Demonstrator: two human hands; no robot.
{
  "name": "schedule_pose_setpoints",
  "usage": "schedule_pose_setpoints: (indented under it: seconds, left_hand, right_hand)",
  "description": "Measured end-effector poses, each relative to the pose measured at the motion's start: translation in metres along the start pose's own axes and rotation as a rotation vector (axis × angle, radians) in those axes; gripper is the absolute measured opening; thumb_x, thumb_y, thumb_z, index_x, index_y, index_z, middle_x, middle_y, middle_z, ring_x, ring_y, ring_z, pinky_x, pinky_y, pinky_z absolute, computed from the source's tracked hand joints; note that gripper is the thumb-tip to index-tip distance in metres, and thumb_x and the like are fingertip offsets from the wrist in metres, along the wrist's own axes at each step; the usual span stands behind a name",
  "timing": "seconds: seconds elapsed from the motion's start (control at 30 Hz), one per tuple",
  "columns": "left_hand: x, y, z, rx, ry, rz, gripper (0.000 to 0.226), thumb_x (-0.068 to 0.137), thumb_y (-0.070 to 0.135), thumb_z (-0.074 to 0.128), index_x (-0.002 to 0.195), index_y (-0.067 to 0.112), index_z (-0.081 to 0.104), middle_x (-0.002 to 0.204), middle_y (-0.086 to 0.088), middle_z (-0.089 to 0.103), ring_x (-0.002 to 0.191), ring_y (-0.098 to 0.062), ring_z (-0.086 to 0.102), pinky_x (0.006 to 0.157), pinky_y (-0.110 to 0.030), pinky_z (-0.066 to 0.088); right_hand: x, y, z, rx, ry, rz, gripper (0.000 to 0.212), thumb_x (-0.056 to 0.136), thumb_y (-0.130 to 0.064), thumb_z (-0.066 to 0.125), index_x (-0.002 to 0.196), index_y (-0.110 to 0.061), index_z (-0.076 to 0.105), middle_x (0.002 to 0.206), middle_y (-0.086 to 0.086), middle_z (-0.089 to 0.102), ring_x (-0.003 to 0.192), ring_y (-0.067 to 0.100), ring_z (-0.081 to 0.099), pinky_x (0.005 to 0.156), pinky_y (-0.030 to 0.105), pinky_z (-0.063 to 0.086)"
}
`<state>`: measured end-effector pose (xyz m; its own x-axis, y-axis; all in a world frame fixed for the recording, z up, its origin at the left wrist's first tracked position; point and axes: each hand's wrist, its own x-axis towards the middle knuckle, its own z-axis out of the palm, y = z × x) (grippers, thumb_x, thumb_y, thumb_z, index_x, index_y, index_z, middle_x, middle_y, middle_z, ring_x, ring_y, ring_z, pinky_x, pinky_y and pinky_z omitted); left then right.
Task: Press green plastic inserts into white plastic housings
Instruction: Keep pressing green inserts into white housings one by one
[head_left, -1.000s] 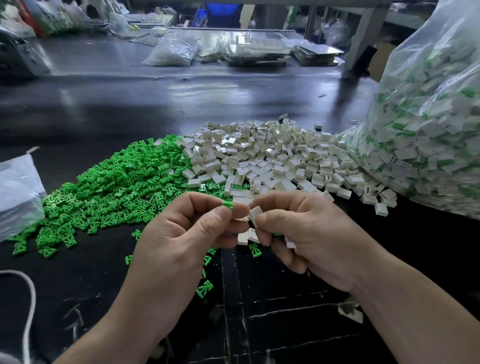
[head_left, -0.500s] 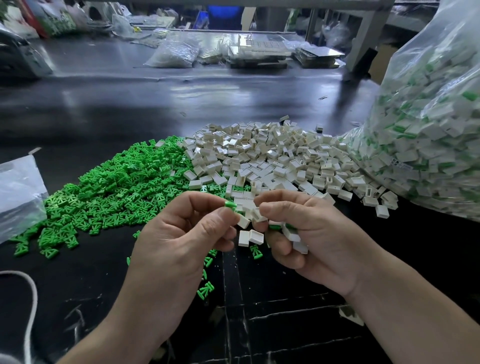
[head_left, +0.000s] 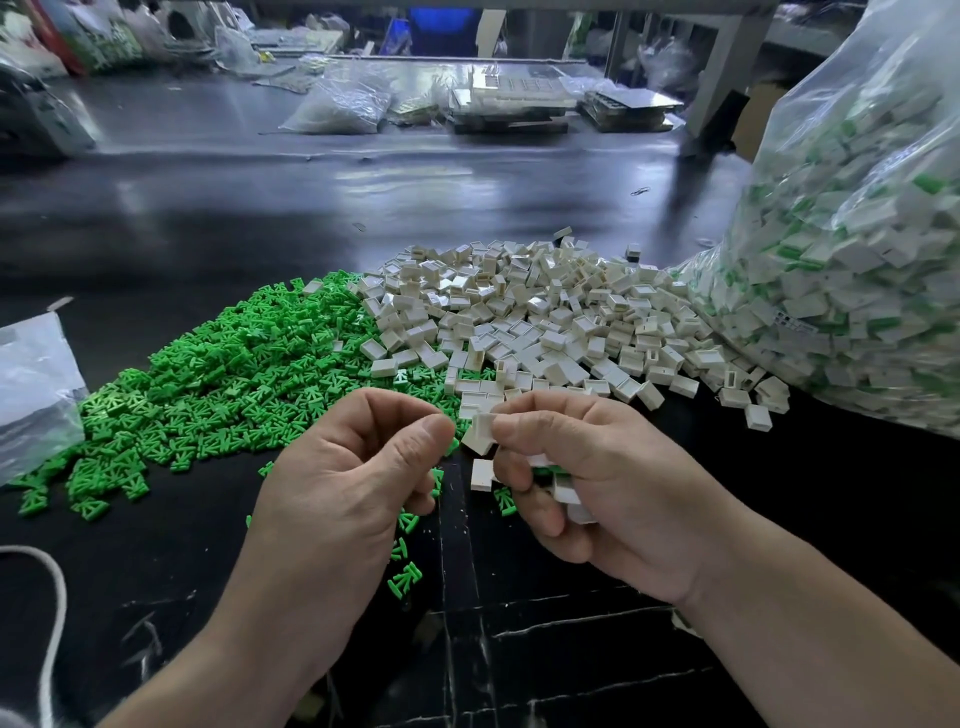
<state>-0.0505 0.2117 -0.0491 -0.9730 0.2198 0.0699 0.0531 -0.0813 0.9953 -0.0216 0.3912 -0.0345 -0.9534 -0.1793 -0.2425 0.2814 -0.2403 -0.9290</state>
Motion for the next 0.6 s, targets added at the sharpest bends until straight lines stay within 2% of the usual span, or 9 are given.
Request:
schedule_pose_setpoints:
  seconds: [0.13, 0.2, 0.37, 0.5, 0.6]
  left_hand:
    - [0.000, 0.001, 0.002, -0.129, -0.049, -0.065, 0.014, 0.070, 0.028, 0.082, 0.075, 0.021, 0.071, 0.067, -0.007, 0.064, 0.057, -0.018, 0.060, 0.049, -0.024, 0.048]
    - [0.000, 0.001, 0.001, -0.153, -0.070, -0.072, 0.005, 0.075, 0.024, 0.075, 0.074, 0.021, 0.071, 0.070, -0.009, 0.066, 0.057, -0.020, 0.062, 0.048, -0.024, 0.049]
    - [0.001, 0.000, 0.000, -0.157, -0.053, -0.063, 0.006, 0.077, 0.026, 0.068, 0.075, 0.021, 0.071, 0.072, -0.010, 0.068, 0.059, -0.020, 0.063, 0.048, -0.024, 0.049]
    - [0.002, -0.002, -0.001, -0.151, -0.058, -0.063, 0.006, 0.076, 0.027, 0.069, 0.076, 0.021, 0.071, 0.073, -0.012, 0.068, 0.060, -0.021, 0.064, 0.049, -0.024, 0.049]
    - [0.001, -0.002, -0.002, -0.152, -0.070, -0.055, 0.008, 0.075, 0.029, 0.070, 0.076, 0.021, 0.071, 0.074, -0.011, 0.068, 0.060, -0.021, 0.064, 0.050, -0.023, 0.049]
  right_hand:
    - [0.001, 0.005, 0.005, -0.077, 0.047, -0.075, 0.009, 0.088, -0.028, 0.068, 0.081, -0.022, 0.070, 0.066, 0.002, 0.056, 0.041, 0.012, 0.045, 0.035, 0.019, 0.032]
    - [0.001, 0.007, 0.005, -0.124, 0.058, -0.120, 0.013, 0.094, -0.026, 0.066, 0.084, -0.020, 0.070, 0.067, 0.002, 0.057, 0.041, 0.011, 0.046, 0.035, 0.020, 0.033]
    - [0.001, 0.009, 0.005, -0.210, 0.091, -0.185, 0.021, 0.086, -0.035, 0.066, 0.086, -0.014, 0.068, 0.066, 0.001, 0.056, 0.044, 0.012, 0.048, 0.036, 0.021, 0.035]
    - [0.000, 0.011, 0.004, -0.332, 0.124, -0.242, 0.018, 0.089, -0.040, 0.065, 0.087, -0.023, 0.069, 0.065, 0.006, 0.058, 0.047, 0.017, 0.049, 0.039, 0.023, 0.039]
    - [0.000, 0.012, 0.004, -0.340, 0.128, -0.260, 0.014, 0.092, -0.039, 0.064, 0.088, -0.026, 0.069, 0.066, 0.003, 0.059, 0.047, 0.015, 0.051, 0.039, 0.023, 0.040]
